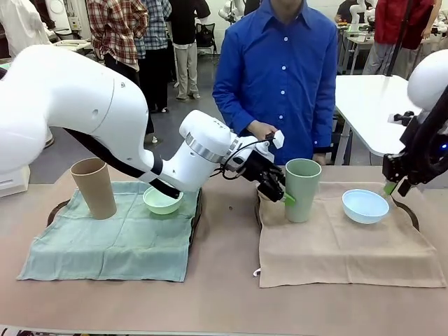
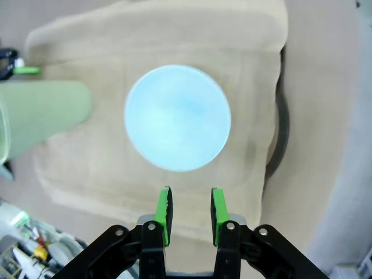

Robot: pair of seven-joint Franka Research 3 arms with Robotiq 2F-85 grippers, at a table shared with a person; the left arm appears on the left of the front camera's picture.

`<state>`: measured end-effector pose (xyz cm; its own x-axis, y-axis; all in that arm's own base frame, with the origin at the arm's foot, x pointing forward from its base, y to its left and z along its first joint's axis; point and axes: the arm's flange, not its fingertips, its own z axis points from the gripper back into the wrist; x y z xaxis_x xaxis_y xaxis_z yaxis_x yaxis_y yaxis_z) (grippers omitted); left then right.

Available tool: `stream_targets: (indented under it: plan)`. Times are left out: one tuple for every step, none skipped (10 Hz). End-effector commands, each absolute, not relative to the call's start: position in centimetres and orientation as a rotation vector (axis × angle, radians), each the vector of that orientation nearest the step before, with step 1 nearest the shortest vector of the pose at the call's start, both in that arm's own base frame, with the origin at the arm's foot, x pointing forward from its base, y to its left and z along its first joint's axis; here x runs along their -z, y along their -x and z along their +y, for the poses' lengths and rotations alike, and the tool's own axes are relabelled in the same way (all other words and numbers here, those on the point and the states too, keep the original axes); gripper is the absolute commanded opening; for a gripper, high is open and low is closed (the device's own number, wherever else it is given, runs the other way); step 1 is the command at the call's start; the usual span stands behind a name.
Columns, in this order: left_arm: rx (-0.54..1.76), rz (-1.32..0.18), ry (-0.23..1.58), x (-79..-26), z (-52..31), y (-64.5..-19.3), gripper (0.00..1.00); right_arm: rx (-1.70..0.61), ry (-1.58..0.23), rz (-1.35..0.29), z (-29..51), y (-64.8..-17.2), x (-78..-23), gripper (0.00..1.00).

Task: Set up a tray with a mat and arrange the tableware.
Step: Place the Picnic Bowl and Reusable plastic cup back onto the Handle tray in front of the human's position.

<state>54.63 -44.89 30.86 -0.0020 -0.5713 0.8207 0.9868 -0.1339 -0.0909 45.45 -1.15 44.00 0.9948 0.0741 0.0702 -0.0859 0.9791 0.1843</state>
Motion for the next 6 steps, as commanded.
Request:
stream_targets:
  plan:
    - [1.5, -0.496, 0.797, -32.9, -42.5, -52.8, 1.0, -0.137, -0.241, -0.107, -1.5, -42.6, -46.6, 0.38]
    - [1.489, -0.441, 0.745, -34.3, -41.4, -51.7, 1.0, -0.136, -0.226, -0.127, -1.7, -41.7, -48.1, 0.38]
    - [1.479, -0.405, 0.686, -35.9, -40.3, -51.0, 1.0, -0.123, -0.21, -0.142, -2.0, -41.2, -49.3, 0.38]
    - [1.449, -0.367, 0.611, -37.7, -39.1, -50.4, 1.0, -0.114, -0.193, -0.144, -2.1, -40.7, -50.2, 0.38]
    - [1.391, -0.324, 0.562, -39.7, -38.0, -49.6, 1.0, -0.107, -0.16, -0.135, -2.0, -40.1, -51.1, 0.38]
    - [1.337, -0.303, 0.516, -42.1, -37.3, -48.4, 1.0, -0.1, -0.121, -0.128, -1.7, -39.5, -52.2, 0.38]
